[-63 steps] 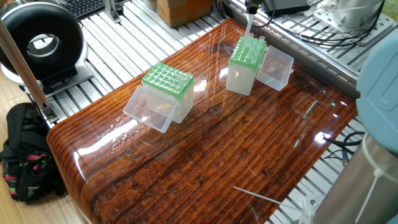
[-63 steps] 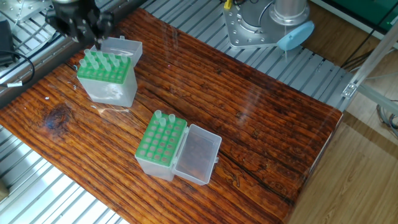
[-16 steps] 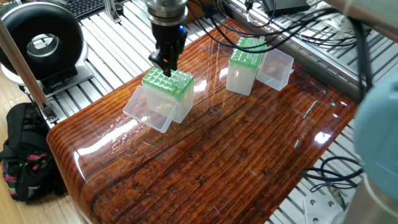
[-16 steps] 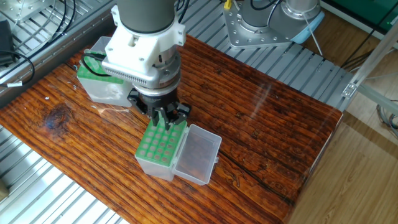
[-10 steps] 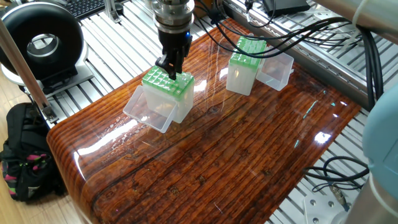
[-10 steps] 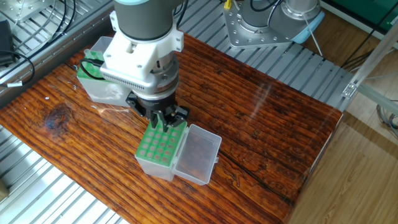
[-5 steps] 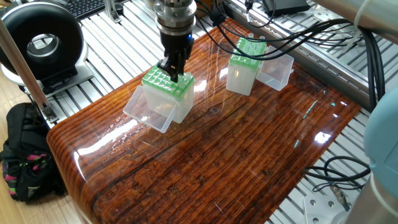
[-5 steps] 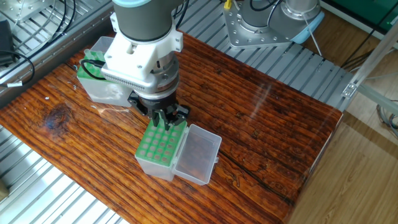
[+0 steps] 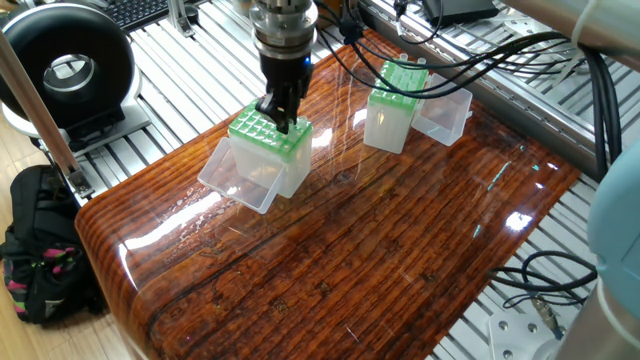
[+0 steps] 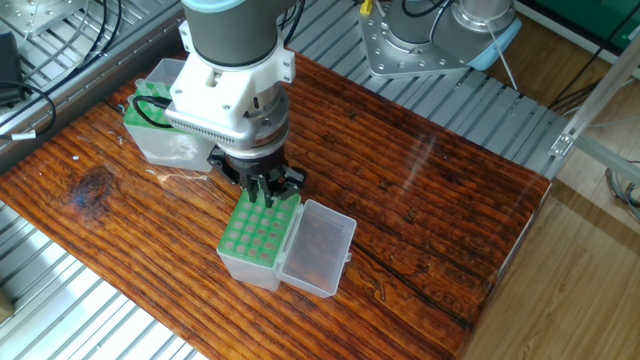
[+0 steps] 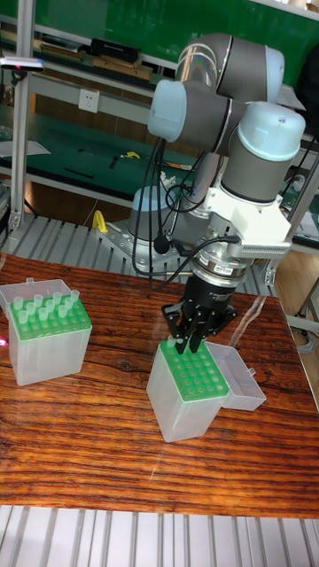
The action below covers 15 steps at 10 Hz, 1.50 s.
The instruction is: Transfer all large pipette tips from one holder to another
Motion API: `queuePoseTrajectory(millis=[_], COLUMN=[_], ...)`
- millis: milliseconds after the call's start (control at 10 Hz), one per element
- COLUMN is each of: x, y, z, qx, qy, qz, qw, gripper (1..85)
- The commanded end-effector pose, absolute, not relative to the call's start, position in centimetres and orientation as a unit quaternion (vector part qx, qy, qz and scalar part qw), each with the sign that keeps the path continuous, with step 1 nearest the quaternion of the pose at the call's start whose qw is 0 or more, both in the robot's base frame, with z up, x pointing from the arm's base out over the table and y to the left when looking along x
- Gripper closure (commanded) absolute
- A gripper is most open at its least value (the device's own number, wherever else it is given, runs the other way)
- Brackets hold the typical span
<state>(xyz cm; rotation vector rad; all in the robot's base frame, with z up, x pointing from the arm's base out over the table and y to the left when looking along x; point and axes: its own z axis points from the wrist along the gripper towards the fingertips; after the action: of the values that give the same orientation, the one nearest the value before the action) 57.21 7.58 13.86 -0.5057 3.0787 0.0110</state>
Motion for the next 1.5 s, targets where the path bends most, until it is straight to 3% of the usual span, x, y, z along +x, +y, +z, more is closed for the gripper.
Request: queuePoseTrajectory(millis=[0, 400, 900, 1400], x=[57.3, 57.2, 57.1, 57.3], y=[7.7, 7.7, 7.7, 7.8], z=[13.9, 13.8, 14.3, 17.2], qx=[-0.16, -0.159, -0.153, -0.153], qy=[0.987, 0.987, 0.988, 0.988], qz=[0.008, 0.007, 0.007, 0.012], qw=[0.013, 0.01, 0.003, -0.01], gripper=[60.0, 61.0, 73.0, 76.3])
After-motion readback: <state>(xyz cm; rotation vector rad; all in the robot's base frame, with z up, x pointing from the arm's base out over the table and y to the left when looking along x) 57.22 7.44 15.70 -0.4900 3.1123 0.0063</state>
